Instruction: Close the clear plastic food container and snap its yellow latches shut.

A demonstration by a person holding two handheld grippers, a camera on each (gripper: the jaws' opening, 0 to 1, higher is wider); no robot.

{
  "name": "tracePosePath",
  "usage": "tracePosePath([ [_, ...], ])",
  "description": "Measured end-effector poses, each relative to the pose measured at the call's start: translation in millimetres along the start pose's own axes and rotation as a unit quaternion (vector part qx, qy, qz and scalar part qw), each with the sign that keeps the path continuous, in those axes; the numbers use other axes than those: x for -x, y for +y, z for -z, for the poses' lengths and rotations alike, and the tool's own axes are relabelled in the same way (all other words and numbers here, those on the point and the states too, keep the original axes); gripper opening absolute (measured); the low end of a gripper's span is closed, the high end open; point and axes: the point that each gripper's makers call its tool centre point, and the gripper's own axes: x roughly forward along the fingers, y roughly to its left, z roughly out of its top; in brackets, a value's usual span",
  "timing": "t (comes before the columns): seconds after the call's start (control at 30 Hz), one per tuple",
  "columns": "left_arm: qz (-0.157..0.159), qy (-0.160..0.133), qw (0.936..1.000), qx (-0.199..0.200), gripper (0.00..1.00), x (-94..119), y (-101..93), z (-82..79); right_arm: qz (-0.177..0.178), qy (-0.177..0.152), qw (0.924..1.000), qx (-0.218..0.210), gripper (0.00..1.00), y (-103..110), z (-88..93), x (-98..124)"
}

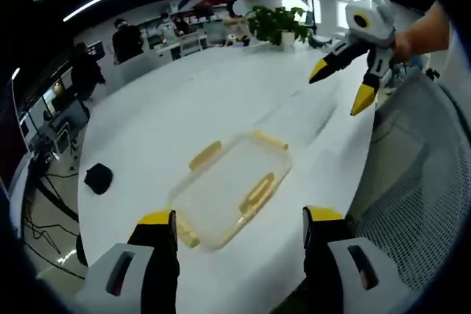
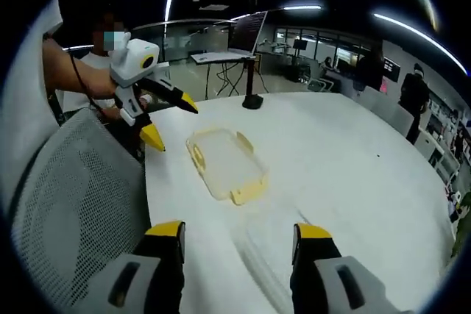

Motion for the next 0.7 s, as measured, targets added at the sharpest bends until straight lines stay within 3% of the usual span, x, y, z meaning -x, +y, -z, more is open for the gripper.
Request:
tracePosePath([
  [0.7, 0.052, 0.053, 0.9952, -0.065, 0.65, -3, 25.1, 25.6, -0.035, 0.02, 0.9986, 0.033, 0.55, 0, -19.6, -32],
])
